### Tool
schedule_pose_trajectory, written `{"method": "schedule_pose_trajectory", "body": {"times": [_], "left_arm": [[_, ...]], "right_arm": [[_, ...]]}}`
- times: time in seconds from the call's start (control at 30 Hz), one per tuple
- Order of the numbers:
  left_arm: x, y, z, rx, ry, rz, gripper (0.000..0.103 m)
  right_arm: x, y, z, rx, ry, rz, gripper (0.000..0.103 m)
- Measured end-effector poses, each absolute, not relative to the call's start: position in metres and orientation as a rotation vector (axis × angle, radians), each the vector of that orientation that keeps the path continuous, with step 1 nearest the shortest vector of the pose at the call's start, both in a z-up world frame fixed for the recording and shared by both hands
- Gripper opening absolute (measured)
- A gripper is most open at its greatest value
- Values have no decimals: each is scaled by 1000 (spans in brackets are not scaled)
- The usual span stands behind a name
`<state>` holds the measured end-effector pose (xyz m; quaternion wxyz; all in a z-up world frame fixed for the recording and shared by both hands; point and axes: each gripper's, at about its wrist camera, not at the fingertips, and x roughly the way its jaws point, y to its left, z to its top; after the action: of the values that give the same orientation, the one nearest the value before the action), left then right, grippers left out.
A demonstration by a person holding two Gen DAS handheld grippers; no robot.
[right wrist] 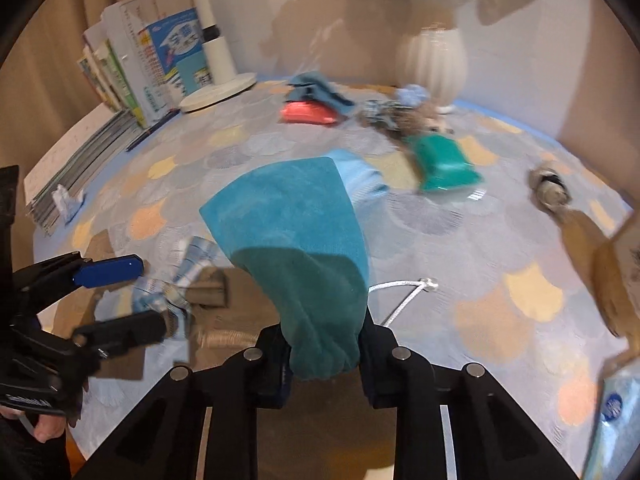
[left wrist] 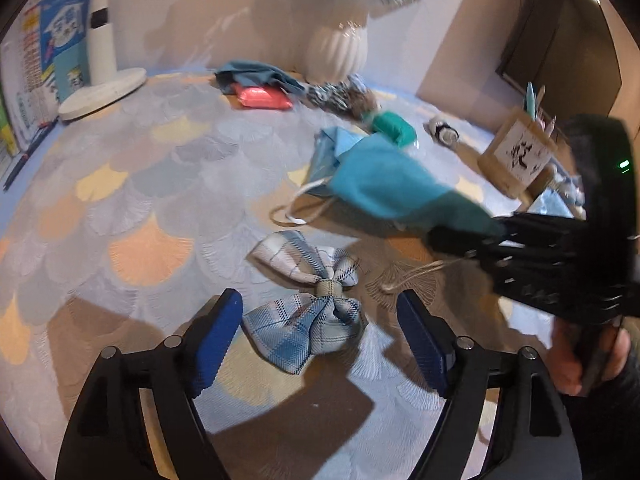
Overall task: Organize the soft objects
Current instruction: 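Carry the plaid bow with the left gripper while the right gripper carries the teal bag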
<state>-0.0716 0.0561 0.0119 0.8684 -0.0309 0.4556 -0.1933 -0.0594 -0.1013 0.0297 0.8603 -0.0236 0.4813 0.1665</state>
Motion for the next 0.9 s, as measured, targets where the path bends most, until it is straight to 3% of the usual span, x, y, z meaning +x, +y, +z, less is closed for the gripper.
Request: {"method": "schedule_pose_trajectory", "body": {"times": [0.17,0.23,0.27,0.37,0.6,0.9], "left_arm": [[-71,42,8,6,952,-366,75],[-71,42,8,11,952,-363,52],[-69,42,7,11,964,-370,31],[-73,38,10,35,953,-371,20],[-81,31,49,5,851,-402,19],[-75,-13,134,-12,666,-479,19]], "right_arm": [[-69,-126,39,-20,991,323,25],[-71,-131,41,-1,988,321,25],[-72,-134,42,10,985,324,25],[-76,-135,45,18,975,330,25],[-88,-147,72,50,913,331,24],[-104,-203,157,115,735,232,24]]}}
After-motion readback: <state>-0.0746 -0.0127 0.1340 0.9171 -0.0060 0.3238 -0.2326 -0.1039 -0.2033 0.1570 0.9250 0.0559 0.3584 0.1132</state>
